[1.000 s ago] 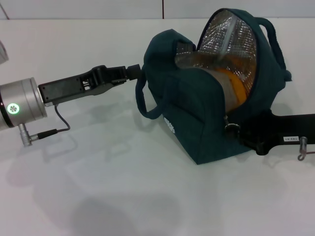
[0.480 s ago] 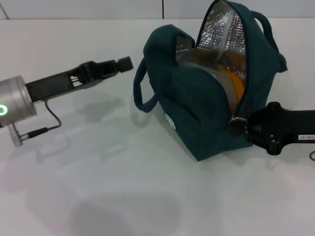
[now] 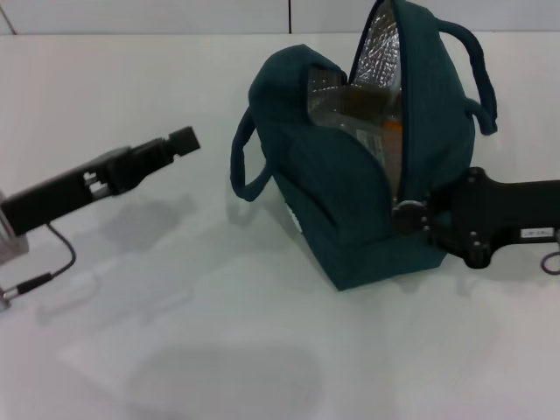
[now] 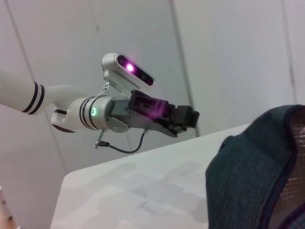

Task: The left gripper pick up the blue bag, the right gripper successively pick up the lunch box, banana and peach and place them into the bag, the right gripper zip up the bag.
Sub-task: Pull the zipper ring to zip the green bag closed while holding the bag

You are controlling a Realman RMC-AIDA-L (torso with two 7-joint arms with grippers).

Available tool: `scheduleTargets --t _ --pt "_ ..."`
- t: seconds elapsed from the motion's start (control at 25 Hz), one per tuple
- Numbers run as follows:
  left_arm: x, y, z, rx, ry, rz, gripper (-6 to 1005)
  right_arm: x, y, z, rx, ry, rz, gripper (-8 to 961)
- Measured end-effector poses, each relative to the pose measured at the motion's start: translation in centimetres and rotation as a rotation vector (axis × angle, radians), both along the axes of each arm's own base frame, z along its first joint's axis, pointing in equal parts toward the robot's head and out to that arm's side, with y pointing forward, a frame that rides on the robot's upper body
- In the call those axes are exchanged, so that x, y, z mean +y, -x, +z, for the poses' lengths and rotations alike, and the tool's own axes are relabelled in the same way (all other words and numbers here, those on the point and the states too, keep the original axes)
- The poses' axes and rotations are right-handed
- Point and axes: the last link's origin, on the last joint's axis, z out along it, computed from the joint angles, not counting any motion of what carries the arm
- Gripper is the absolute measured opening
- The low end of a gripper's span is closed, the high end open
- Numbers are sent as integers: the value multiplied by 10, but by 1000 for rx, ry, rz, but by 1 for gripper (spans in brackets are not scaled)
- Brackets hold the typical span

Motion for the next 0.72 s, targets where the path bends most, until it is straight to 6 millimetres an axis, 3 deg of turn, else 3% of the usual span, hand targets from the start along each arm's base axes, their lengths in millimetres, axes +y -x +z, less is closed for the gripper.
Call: scheduleTargets --t 0.4,0.56,0.72 --pt "-30 15 -19 84 -148 -64 145 12 23 1 50 -19 49 8" --pt "-36 14 -32 112 -176 -113 281 18 31 4 114 -56 42 8" --pt "-37 9 -45 127 -194 -154 348 26 39 3 136 -72 31 9"
